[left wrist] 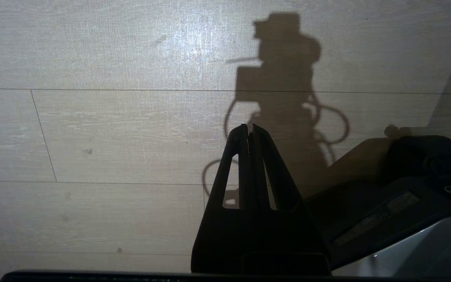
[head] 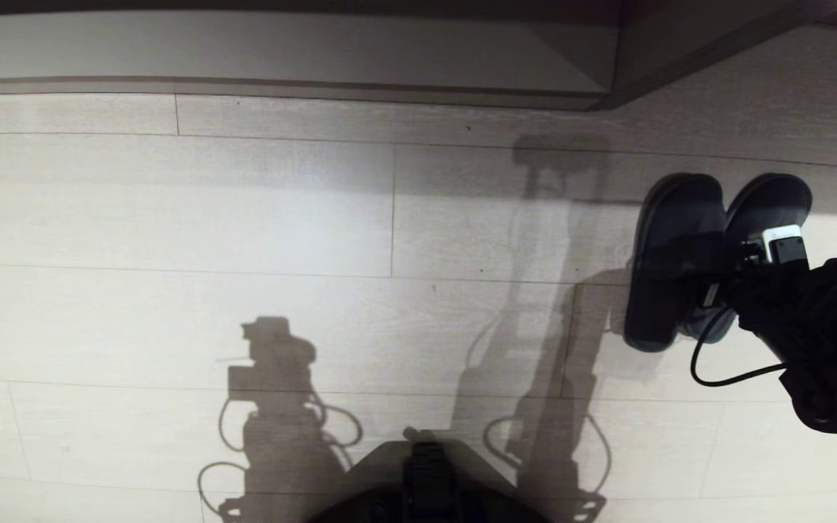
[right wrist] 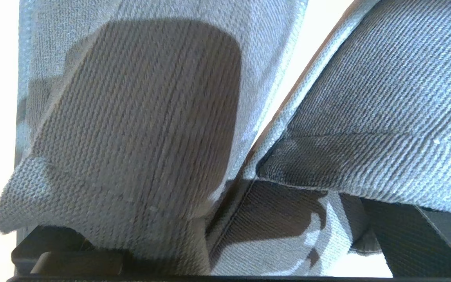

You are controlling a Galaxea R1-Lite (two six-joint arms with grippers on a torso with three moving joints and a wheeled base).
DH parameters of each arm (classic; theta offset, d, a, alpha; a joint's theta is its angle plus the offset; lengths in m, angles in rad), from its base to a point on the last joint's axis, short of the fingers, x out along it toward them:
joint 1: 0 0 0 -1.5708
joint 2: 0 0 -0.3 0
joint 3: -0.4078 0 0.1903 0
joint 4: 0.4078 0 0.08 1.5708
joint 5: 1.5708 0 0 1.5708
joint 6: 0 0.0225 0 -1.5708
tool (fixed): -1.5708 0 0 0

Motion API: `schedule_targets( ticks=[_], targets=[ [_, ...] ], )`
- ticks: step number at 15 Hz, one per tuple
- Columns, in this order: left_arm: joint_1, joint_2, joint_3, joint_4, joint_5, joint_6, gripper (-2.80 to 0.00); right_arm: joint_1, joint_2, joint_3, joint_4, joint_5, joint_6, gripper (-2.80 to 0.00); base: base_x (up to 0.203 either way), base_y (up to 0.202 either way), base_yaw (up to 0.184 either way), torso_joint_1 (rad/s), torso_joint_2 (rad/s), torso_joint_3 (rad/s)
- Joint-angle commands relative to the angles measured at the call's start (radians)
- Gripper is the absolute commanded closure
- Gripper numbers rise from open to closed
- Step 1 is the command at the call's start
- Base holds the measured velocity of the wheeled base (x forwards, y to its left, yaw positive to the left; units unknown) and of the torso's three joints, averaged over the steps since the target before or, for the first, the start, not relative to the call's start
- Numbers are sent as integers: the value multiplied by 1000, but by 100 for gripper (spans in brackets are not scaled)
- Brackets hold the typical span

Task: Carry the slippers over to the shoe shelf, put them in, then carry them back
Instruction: Pick up the slippers on the floor

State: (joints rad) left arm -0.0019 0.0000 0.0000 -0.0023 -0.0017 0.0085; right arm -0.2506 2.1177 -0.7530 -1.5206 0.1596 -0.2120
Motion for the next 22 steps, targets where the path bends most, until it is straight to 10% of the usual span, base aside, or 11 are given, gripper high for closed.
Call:
schedule_targets(
  ticks=[1,2,3,12,22],
  targets=[
    [0,0,0,-1,0,1,0,2,19,-39,-9,-7,-1,-280,0,0,0,0,0,0],
    [0,0,0,-1,0,-1,0,2,29,-63,-9,-7,-1,-280,0,0,0,0,0,0],
    [0,0,0,-1,0,1,0,2,37,-78,-9,-8,-1,0,0,0,0,0,0,0],
    [0,0,0,-1,0,-1,0,1,74,-119,-9,28,8,0,0,0,0,0,0,0],
    [0,0,0,-1,0,-1,0,2,-398,60,177,154,190,0,0,0,0,0,0,0]
  ],
)
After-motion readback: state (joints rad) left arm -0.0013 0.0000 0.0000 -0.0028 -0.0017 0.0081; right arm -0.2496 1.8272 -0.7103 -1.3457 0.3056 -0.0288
